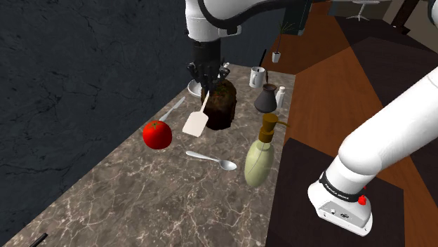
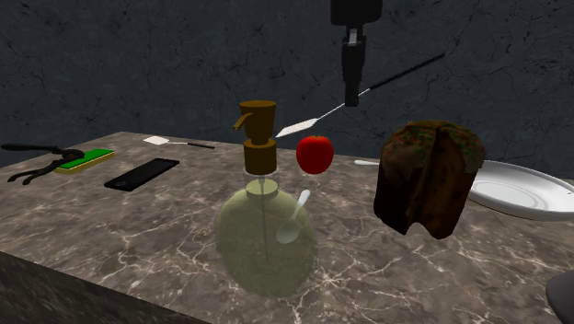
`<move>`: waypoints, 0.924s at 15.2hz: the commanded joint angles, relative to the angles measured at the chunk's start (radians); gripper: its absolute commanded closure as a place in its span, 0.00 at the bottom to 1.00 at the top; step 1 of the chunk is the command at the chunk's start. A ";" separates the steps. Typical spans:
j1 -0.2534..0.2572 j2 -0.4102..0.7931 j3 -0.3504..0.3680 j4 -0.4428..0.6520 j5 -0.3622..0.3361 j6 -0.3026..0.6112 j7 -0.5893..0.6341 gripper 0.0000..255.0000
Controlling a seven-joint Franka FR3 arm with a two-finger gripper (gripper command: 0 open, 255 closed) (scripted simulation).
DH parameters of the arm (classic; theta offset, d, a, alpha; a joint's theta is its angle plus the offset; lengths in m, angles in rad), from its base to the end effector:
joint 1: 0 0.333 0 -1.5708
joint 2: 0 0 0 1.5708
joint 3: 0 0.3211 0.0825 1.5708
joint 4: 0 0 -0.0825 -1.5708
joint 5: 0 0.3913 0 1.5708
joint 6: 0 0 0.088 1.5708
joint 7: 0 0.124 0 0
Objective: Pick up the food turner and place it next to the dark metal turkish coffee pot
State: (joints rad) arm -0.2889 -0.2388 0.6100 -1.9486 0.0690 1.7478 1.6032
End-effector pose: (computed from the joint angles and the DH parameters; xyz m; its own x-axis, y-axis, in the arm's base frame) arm 0.4705 0.1881 0.5477 0.2591 -0.9634 0.0680 -0.9657 -0.2597 0.0004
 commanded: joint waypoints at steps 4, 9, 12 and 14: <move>-0.017 -0.138 -0.109 -0.137 0.044 0.010 -0.152 1.00; -0.038 -0.232 -0.216 -0.233 0.043 0.009 -0.287 1.00; -0.055 -0.274 -0.278 -0.278 0.030 0.009 -0.365 1.00; -0.068 -0.297 -0.320 -0.302 0.017 0.010 -0.415 1.00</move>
State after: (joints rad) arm -0.3492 -0.5195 0.3161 -2.2314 0.0934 1.7547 1.2209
